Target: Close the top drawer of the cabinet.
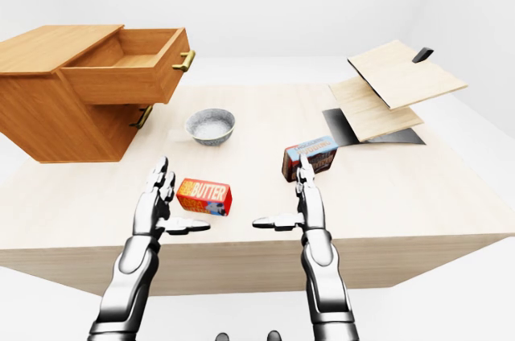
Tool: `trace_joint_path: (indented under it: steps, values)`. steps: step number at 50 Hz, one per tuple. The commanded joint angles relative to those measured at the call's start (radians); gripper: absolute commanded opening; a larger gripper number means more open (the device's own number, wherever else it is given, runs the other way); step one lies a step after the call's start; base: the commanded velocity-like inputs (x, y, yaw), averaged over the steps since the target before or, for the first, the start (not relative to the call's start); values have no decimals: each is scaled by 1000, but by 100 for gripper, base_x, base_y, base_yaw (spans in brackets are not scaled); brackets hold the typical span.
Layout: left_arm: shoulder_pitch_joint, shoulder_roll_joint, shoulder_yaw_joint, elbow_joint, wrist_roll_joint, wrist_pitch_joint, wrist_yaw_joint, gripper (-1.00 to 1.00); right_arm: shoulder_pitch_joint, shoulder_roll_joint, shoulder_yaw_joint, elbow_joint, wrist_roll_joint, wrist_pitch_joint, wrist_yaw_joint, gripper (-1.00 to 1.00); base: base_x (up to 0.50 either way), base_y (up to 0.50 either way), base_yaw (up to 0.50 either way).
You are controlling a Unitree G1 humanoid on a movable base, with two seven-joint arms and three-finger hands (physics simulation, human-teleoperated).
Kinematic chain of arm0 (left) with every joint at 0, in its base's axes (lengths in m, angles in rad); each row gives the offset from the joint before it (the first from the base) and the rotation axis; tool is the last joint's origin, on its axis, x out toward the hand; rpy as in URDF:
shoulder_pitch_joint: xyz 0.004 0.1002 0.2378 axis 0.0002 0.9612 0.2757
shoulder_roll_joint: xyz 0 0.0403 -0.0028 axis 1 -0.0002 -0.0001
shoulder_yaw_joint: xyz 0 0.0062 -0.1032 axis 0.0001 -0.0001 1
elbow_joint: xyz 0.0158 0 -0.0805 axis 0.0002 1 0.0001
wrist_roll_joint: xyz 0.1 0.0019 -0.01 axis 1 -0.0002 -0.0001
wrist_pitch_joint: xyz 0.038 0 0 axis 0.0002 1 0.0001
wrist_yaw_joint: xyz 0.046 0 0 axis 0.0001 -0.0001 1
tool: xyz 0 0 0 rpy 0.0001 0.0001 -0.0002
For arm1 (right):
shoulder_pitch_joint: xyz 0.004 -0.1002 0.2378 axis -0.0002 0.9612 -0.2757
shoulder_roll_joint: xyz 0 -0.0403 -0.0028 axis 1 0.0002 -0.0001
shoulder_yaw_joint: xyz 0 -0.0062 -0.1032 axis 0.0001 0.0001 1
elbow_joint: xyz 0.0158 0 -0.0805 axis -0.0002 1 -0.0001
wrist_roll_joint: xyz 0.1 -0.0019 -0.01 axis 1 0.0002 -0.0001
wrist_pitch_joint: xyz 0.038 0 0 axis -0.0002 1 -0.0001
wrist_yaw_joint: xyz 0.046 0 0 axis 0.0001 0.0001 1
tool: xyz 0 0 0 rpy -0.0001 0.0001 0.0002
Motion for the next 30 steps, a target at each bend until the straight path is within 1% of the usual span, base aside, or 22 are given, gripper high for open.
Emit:
trace_joint_path:
  steps: [1,7,13,16,19,20,21,22,23,25,28,30]
  values:
    - [14,7,15,-8,-6,-4,-22,100,0,-12,-21,10,8,-6,25,100,0,0,0]
    - [24,6,6,-9,3,-11,-23,100,3,-12,-21,20,7,-18,29,100,0,0,0]
    - [27,5,4,-13,9,-10,-23,100,2,-11,-22,25,9,-22,32,100,0,0,0]
    - [31,6,-1,-28,20,8,-24,100,-4,-10,-26,22,24,-10,32,100,0,0,0]
    - [38,7,-7,-82,14,48,-43,100,-4,-12,-21,3,20,2,35,100,0,0,0]
    - [38,8,-9,-94,20,51,-45,100,-3,-14,-20,-1,16,5,37,100,0,0,0]
    - [39,7,-10,-108,20,64,-47,100,-2,-15,-19,-7,15,8,39,100,0,0,0]
    - [39,6,-11,-128,17,84,-51,100,-1,-15,-19,-20,15,17,42,100,0,0,0]
    - [39,6,-11,-140,16,88,-54,100,0,-16,-20,-31,14,24,45,100,0,0,0]
    - [32,9,-11,-183,13,88,-62,100,-1,-24,-25,-54,8,39,54,100,0,0,0]
    - [16,13,-7,-251,15,88,-71,100,-5,-24,-34,-102,16,82,61,100,0,0,0]
    - [8,15,-9,-292,17,88,-80,100,-10,-26,-36,-139,12,88,60,100,0,0,0]
